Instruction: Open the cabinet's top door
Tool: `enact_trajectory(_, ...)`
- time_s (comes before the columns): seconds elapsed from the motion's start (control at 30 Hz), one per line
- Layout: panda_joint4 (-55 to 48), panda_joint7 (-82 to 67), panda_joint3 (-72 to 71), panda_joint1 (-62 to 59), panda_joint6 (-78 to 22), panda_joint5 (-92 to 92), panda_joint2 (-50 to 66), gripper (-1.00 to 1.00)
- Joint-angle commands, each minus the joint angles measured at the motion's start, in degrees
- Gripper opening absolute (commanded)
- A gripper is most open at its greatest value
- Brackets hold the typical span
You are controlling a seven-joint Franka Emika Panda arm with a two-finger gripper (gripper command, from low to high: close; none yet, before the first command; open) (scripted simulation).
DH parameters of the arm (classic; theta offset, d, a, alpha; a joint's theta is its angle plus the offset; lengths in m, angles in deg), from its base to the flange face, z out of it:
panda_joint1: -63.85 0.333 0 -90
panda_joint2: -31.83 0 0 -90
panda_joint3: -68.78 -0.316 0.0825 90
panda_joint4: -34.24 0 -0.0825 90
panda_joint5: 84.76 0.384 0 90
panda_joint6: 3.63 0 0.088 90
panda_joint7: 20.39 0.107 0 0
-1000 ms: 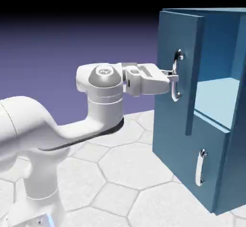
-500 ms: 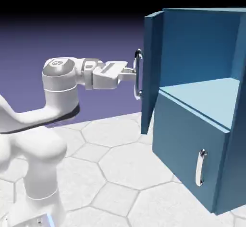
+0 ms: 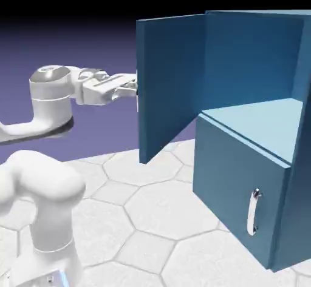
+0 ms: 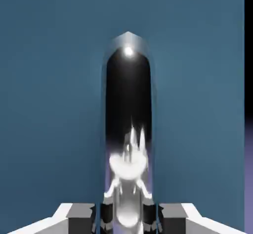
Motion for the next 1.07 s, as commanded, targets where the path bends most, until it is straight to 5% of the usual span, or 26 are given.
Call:
enact_trajectory(0.0,-0.9,0.5,-2.1,-0.3,-1.5,1.9,1.3,-1.0)
enact_trajectory(0.6,-31.7,10.3,-38.9,-25.5,-30.9,28.3,27.8,-1.0)
enact_trajectory(1.03,-53.8,10.6,-60.2,-52.4,-45.1,35.2,32.3,-1.0)
